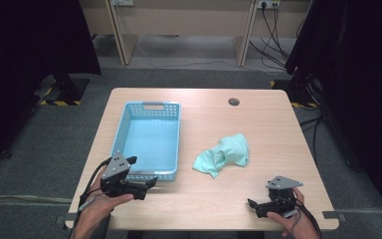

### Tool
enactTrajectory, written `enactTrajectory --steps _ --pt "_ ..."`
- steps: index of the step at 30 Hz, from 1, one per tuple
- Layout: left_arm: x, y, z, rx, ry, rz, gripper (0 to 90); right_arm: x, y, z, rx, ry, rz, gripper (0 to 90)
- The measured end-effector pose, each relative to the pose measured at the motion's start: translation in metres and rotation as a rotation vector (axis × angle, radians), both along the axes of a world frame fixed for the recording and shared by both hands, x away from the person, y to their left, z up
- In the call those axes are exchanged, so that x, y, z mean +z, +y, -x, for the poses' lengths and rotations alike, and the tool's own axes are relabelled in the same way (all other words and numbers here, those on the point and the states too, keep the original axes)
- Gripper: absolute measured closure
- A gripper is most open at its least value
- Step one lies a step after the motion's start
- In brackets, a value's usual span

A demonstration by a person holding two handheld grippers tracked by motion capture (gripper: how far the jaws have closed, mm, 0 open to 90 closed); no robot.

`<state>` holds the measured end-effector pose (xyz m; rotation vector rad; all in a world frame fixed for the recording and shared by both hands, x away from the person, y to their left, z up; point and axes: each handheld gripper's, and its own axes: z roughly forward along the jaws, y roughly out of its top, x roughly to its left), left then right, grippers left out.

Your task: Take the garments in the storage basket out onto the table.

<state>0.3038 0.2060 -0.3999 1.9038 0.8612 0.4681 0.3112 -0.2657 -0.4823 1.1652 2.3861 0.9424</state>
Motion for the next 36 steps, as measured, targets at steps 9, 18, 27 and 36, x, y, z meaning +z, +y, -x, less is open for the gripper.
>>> enactTrajectory --steps 9,18,27,36 --pt "-0.001 0.006 0.012 0.005 -0.009 0.005 3.9 0.000 0.000 0.000 0.000 0.000 0.000 0.3" --pt "-0.005 0.014 0.020 0.017 -0.006 0.010 3.9 0.000 0.000 0.000 0.000 0.000 0.000 0.3" --pt "-0.009 0.019 0.026 0.018 0.001 0.002 3.8 0.000 0.000 0.000 -0.001 0.000 0.000 0.3" --pt "-0.013 0.023 0.031 0.029 0.002 0.000 3.8 0.000 0.000 0.000 -0.002 -0.001 0.000 0.3"
